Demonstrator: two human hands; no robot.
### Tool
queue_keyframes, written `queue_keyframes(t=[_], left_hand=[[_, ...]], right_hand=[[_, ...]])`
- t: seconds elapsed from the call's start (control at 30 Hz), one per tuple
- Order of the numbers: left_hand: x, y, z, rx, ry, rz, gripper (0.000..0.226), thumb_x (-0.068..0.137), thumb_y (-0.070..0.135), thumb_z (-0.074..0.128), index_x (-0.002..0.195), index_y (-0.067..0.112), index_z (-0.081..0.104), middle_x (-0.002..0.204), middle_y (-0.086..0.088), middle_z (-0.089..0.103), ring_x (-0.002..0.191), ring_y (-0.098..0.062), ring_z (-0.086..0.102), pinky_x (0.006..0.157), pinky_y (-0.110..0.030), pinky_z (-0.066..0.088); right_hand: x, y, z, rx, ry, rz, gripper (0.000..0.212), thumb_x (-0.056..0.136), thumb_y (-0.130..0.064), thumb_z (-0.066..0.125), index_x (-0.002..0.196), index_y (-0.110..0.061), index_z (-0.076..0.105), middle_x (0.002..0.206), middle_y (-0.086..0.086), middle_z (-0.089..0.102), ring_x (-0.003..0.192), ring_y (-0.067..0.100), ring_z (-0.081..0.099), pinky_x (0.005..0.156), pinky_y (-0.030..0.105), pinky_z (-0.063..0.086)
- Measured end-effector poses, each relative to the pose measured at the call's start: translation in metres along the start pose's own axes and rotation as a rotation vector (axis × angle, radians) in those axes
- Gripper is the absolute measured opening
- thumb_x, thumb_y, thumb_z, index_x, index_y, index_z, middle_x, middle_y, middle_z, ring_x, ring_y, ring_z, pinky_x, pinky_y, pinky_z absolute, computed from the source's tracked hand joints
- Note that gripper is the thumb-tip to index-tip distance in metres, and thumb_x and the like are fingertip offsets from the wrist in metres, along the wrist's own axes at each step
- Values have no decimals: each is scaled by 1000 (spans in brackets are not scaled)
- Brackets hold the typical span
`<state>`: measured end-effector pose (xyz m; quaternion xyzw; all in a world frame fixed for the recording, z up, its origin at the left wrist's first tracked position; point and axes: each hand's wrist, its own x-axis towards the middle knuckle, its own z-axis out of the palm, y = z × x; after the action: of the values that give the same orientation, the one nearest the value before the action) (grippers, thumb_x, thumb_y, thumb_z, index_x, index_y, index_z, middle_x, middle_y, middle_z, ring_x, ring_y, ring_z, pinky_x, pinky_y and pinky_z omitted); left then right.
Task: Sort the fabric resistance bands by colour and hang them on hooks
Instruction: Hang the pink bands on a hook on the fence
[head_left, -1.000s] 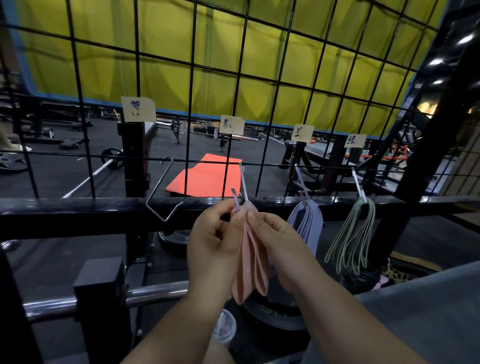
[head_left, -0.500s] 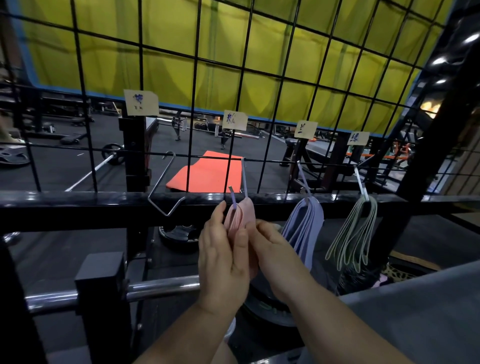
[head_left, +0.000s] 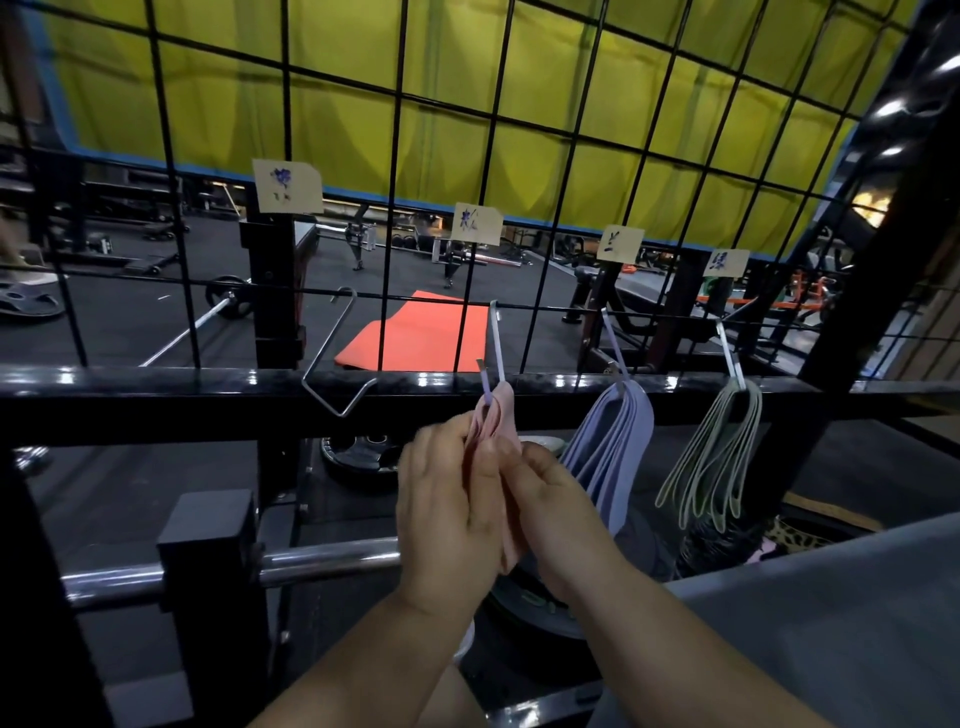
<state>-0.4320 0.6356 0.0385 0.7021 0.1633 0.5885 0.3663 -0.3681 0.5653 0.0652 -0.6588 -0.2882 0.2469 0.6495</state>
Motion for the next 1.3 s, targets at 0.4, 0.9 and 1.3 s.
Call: queue_keyframes(t=[0.4,0.9,1.3], left_hand=[[44,26,-13,67,-92,-59,14,86,31,69,99,25,69,94,14,55,92,14,49,74,1,33],[53,31,-3,-16,-57,-158,18,81,24,44,75,14,59,70,0,61,69,-16,55,59,-33,44],[55,33,-1,-46,-61,-264,30,87,26,40,101,32,65,68,16,60,68,3,55,61,-19,42]], right_hand=[[-9,1,0,-218,42,-176,35,96,-45,51,98,-11,57,93,17,65,75,13,59,68,32,48],[-7,6,-6,-278,-1,-245,23,98,-40,48,87,-21,54,66,-18,58,62,-5,52,59,10,40],[-7,8,-9,-317,-27,-274,19,98,-37,49,99,-20,57,80,-10,61,70,-6,56,63,10,44]])
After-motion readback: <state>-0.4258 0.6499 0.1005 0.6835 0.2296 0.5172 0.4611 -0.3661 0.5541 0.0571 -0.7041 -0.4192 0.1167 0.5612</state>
